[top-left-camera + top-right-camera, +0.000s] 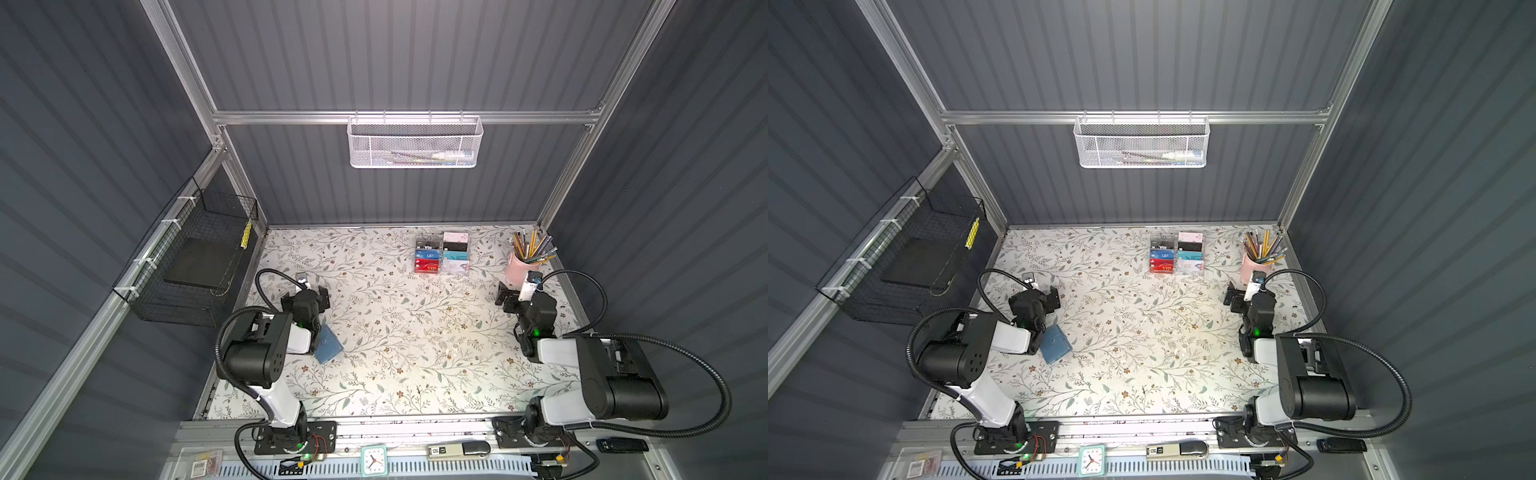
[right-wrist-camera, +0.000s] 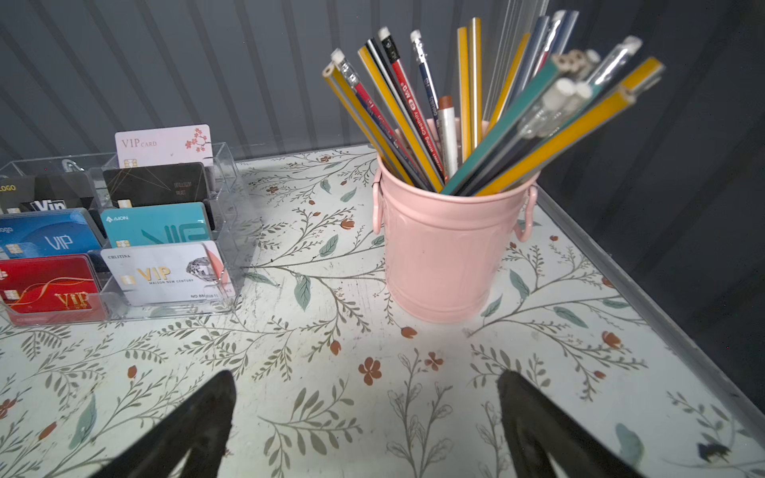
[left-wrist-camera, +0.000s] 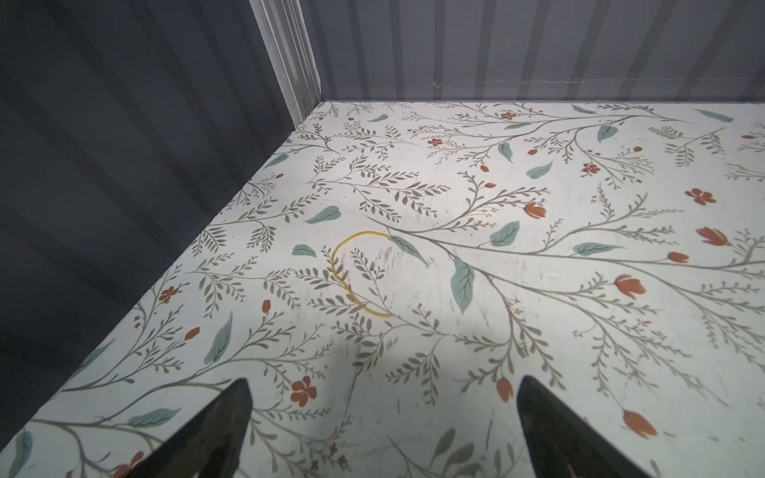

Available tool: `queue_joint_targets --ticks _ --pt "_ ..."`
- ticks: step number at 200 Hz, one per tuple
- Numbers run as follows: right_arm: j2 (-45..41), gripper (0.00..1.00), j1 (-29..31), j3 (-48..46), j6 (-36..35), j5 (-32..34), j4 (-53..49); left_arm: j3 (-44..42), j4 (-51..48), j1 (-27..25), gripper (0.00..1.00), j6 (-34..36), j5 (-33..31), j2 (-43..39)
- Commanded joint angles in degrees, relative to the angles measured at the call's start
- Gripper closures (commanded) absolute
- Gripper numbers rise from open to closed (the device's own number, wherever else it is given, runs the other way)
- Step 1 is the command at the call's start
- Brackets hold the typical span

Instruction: Take the credit cards out of the card holder

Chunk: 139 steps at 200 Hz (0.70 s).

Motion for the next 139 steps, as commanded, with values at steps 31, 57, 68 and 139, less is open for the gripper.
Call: queue_joint_targets --ticks 31,57,68,139 --pt "0.0 0.01 0.0 1.0 -0.7 -0.6 0.3 0.1 0.4 -0.1 0.0 0.2 -0.4 0.4" --pt "0.1 0.01 -0.1 1.1 -0.7 -0.9 0.0 0.1 0.4 -0.1 0.0 0.2 -0.4 0.3" --pt "0.0 0.01 -0.1 1.0 -0.7 -0.9 0.1 0.1 0.5 -0.1 0.0 0.2 -0.4 0.4" --pt "0.0 0.01 -0.3 1.0 -2.2 -5.7 -0.1 -0.1 0.6 -0.1 0.0 0.1 -0.1 0.2"
